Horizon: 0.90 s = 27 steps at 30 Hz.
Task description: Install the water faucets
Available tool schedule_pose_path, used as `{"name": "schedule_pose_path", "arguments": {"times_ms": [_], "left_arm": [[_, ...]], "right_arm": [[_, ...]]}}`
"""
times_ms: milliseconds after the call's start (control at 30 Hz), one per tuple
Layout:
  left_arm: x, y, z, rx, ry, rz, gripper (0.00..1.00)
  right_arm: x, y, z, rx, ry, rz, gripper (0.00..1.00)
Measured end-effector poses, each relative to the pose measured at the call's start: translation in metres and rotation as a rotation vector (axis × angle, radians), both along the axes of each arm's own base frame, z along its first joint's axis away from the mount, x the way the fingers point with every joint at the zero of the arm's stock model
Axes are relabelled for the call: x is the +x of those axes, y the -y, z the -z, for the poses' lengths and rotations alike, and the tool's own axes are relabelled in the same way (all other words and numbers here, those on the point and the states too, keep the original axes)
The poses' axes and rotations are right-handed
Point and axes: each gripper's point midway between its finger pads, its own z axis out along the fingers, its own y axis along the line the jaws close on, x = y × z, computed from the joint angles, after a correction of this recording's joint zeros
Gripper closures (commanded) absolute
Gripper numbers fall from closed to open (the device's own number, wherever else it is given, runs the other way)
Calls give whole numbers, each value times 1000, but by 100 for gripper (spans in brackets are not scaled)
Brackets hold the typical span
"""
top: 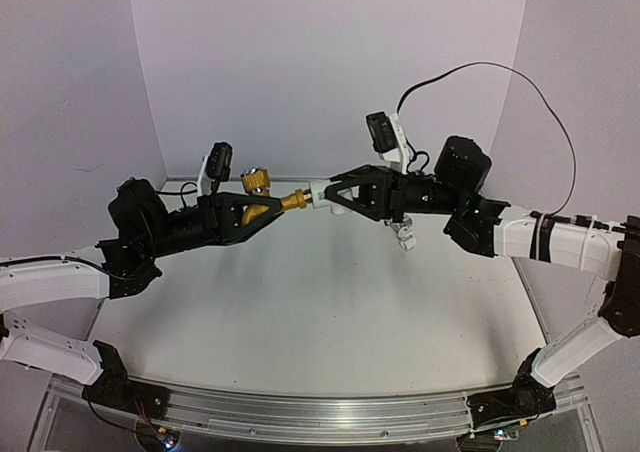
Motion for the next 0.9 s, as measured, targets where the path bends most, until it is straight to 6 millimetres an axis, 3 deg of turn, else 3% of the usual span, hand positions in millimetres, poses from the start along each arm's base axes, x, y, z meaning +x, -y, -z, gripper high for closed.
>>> {"name": "schedule_pose_path", "arguments": {"times_ms": [533,900], "left_arm": [[12,0,13,159,129,-72,100],[11,0,24,245,138,-65,100]], "right_arm": [[18,-6,16,-108,-180,-80,100],[17,-7,33,-170,-223,-99,100]]}}
